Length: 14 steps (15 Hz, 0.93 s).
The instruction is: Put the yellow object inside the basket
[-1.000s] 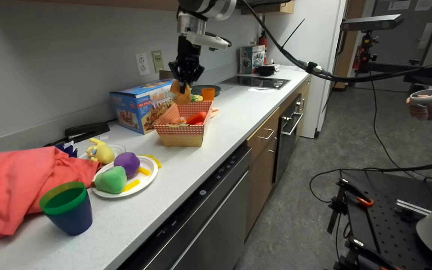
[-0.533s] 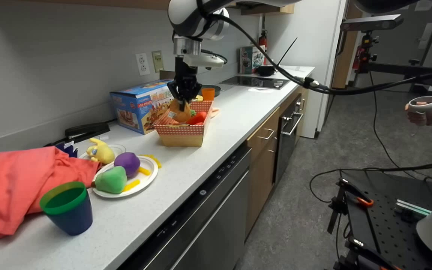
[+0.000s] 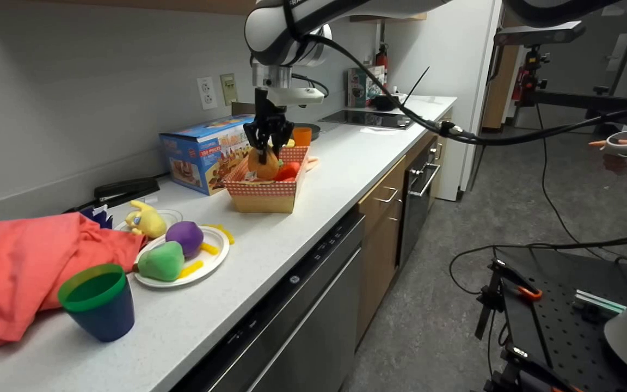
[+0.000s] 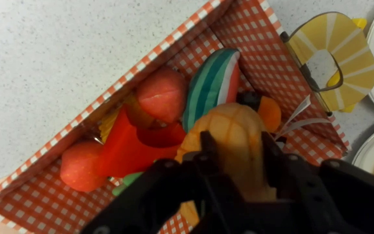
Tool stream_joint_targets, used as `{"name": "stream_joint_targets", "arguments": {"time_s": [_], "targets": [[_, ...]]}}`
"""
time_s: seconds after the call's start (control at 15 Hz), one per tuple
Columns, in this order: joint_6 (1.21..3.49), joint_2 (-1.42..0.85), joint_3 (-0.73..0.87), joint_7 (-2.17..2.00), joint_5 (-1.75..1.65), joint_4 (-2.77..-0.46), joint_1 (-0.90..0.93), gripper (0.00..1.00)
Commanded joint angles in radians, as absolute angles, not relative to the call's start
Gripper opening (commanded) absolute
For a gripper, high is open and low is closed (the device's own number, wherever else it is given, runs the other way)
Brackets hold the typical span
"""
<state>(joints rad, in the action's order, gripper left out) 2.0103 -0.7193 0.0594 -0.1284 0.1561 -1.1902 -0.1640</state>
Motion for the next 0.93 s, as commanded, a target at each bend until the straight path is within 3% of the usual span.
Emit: {"name": "stream_joint_targets", "arguments": {"time_s": [0.0, 0.27, 0.87], "targets": [[2.056, -0.685, 0.071, -0.14, 0.131, -1.237, -0.142, 0.7], [2.097, -0.619, 0.074, -0.135, 0.111, -1.328, -0.128, 0.99], [2.327, -0.316, 0.082, -0.129, 0.089, -1.746, -0.116, 1.0]]}}
